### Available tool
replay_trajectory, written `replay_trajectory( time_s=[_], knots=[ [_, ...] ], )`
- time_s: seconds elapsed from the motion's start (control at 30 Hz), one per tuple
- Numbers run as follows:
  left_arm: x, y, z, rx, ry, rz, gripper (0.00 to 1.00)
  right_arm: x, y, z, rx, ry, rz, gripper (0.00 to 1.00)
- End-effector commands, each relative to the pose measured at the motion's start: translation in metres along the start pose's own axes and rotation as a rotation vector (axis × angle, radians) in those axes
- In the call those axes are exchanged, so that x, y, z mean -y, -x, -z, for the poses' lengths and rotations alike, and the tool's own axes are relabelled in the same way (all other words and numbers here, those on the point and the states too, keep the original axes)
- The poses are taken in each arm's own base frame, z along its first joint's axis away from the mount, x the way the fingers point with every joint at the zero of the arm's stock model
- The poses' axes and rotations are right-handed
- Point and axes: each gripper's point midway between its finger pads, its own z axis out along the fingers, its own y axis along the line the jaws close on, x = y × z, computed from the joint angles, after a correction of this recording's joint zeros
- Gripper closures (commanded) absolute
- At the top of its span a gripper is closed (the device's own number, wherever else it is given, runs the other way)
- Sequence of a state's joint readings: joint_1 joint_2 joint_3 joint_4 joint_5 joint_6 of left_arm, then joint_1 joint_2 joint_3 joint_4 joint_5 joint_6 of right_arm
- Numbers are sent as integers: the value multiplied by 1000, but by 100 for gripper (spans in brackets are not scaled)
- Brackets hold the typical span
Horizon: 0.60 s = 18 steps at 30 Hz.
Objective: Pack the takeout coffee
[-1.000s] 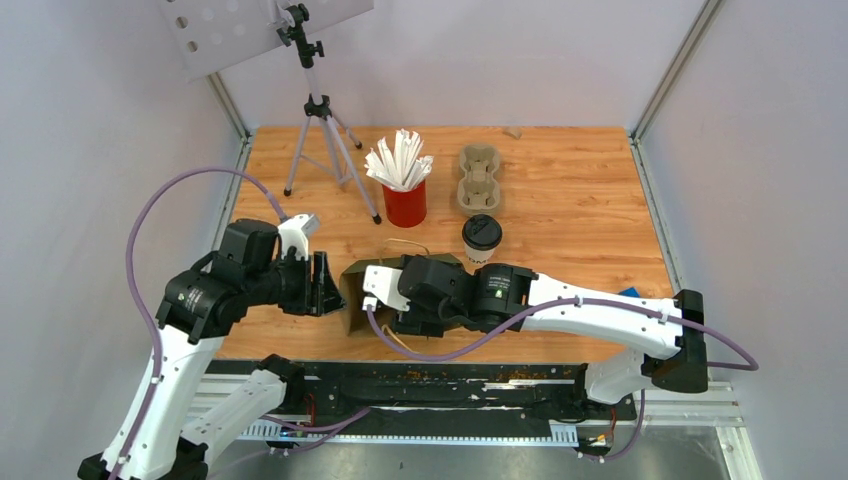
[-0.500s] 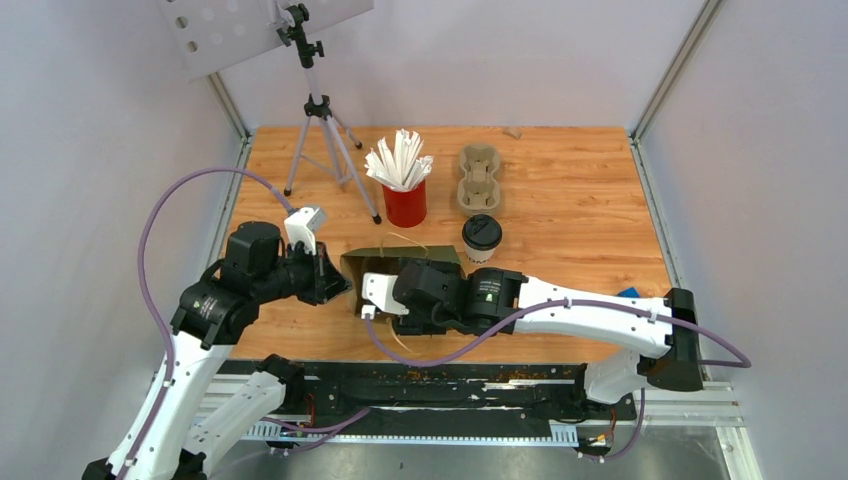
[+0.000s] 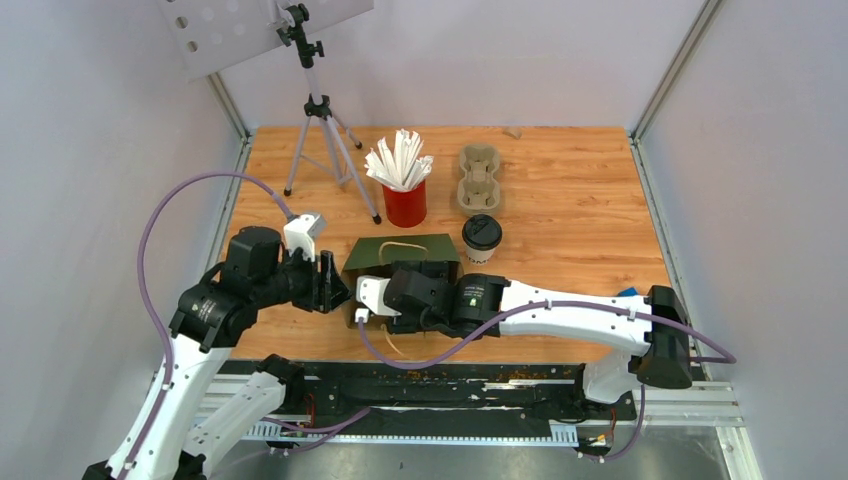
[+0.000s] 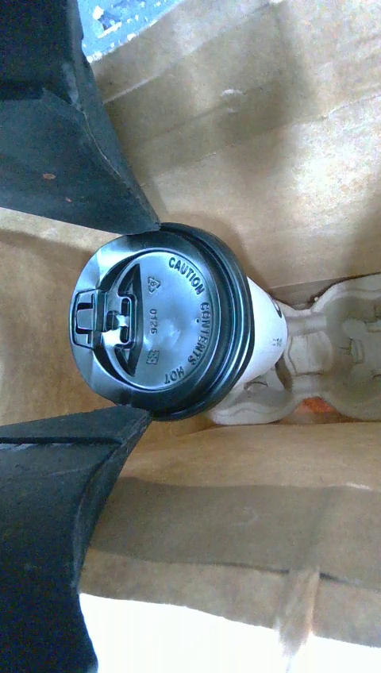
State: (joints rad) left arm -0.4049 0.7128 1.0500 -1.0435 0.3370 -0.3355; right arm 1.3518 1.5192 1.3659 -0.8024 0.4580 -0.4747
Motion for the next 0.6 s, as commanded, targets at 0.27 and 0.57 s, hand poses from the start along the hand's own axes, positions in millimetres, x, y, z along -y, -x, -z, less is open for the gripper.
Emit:
replay_trajectory(
  time_s=[0.27, 0.57],
  knots=[
    [-8, -16, 2, -33, 41, 51, 39, 12, 7, -8, 15, -91, 15, 30],
    [-2, -11, -3, -4, 0, 53, 75, 11, 1, -9, 17, -85, 79, 30]
  ],
)
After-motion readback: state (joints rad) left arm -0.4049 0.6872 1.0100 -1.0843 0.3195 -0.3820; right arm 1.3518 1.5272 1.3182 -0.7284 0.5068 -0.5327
